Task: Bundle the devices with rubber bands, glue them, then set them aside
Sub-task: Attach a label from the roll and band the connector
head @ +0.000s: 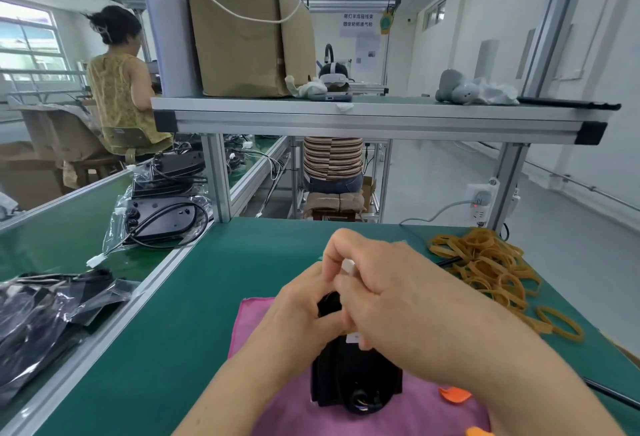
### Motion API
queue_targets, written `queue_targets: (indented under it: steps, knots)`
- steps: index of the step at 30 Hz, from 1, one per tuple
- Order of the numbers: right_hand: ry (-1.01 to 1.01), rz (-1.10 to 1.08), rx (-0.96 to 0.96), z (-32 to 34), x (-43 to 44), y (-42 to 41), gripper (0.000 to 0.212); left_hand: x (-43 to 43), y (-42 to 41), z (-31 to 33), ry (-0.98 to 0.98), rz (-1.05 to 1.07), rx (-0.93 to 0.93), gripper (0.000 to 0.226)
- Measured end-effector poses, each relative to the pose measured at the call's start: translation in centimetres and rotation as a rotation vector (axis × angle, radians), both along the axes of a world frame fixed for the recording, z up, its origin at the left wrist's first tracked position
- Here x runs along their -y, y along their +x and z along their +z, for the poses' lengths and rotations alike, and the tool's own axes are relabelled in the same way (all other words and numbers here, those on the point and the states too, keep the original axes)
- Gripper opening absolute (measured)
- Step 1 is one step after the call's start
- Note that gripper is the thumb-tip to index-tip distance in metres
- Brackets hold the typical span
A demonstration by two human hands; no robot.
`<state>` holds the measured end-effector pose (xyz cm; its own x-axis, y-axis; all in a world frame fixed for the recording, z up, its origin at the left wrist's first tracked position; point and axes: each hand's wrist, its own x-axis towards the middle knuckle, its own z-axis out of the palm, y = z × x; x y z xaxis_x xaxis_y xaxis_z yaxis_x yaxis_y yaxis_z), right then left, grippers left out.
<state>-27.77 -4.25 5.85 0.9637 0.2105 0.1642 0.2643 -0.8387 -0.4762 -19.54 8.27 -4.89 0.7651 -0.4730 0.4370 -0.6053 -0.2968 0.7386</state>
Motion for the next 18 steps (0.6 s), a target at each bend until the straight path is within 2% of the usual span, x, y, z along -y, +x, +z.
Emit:
queue_targets:
  steps: [2, 4, 6, 9, 11, 15, 18]
  knots:
    - [-0.009, 0.034, 0.003, 0.3, 0.3, -0.2, 0.014, -0.1, 0.0, -0.1, -0.001, -0.026, -0.026, 0.016]
    - [0.095, 0.066, 0.025, 0.1, 0.4, -0.3, 0.015, -0.2, 0.1, -0.1, -0.011, -0.042, -0.049, 0.016]
    - [0.329, 0.073, 0.054, -0.4, 0.4, 0.0, 0.017, -0.2, 0.2, 0.0, -0.028, -0.047, -0.055, 0.018]
    - [0.86, 0.091, 0.022, -0.2, 1.1, 1.0, 0.027, -0.2, 0.2, 0.1, -0.002, -0.064, -0.051, 0.033]
    - [1.114, 0.071, -0.016, -0.3, 1.9, 2.5, 0.031, -0.3, 0.3, 0.1, 0.003, -0.058, -0.074, 0.035]
    - [1.365, -0.053, -0.066, -0.8, 3.8, 5.4, 0.023, -0.2, 0.3, 0.2, 0.012, -0.035, -0.092, 0.048]
    - [1.527, -0.155, -0.097, -2.0, 5.5, 6.8, 0.023, -0.4, 0.3, 0.0, 0.017, -0.05, -0.054, 0.049]
